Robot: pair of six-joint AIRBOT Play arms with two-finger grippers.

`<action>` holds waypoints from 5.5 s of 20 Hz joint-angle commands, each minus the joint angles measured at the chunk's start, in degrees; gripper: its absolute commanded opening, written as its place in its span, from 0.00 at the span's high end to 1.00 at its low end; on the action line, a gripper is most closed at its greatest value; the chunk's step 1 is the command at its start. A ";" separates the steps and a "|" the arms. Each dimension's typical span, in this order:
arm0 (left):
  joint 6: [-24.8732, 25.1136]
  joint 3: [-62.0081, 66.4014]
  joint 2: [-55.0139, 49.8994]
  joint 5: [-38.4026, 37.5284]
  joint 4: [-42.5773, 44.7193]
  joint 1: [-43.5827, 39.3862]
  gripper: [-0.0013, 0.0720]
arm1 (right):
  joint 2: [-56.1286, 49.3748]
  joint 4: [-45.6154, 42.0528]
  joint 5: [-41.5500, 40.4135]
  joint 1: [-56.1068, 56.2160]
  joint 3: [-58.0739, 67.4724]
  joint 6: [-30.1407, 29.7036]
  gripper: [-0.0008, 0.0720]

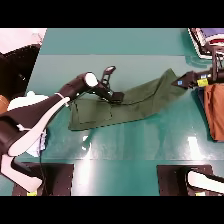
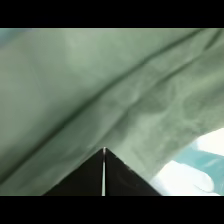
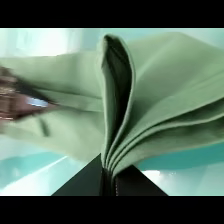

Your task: Fold the shirts.

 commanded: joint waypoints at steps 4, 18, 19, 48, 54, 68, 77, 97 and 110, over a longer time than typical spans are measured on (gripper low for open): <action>-1.27 4.15 -6.23 -1.03 0.52 -3.65 0.95 | 1.16 0.68 1.64 13.31 11.04 6.80 0.96; -0.66 5.86 11.26 -13.64 15.91 14.25 0.95 | -2.69 9.79 -10.16 35.93 15.89 5.29 0.96; -0.66 5.86 14.64 -14.08 17.75 17.55 0.95 | -4.46 9.66 -13.22 39.82 15.89 4.96 0.96; 0.85 5.38 29.94 -19.89 16.52 33.18 0.95 | -20.81 13.25 -16.39 24.87 -12.79 3.82 0.22; 0.83 5.33 29.94 -19.58 14.84 33.18 0.95 | -28.74 17.55 -15.82 34.86 -1.68 2.60 0.57; 0.76 5.33 29.94 -16.44 14.19 14.95 0.95 | -8.07 6.10 -18.86 1.92 0.13 2.69 0.96; 0.33 5.33 29.94 -12.20 14.10 7.23 0.95 | -3.48 3.54 -18.75 -32.50 0.09 2.62 0.96; 0.44 5.33 29.92 -11.47 14.12 7.23 0.95 | -6.03 0.46 -2.01 -41.88 25.62 5.68 0.96; 1.95 5.33 29.92 -11.54 14.12 7.23 0.95 | 8.68 -26.75 0.61 -56.61 -3.19 6.86 0.44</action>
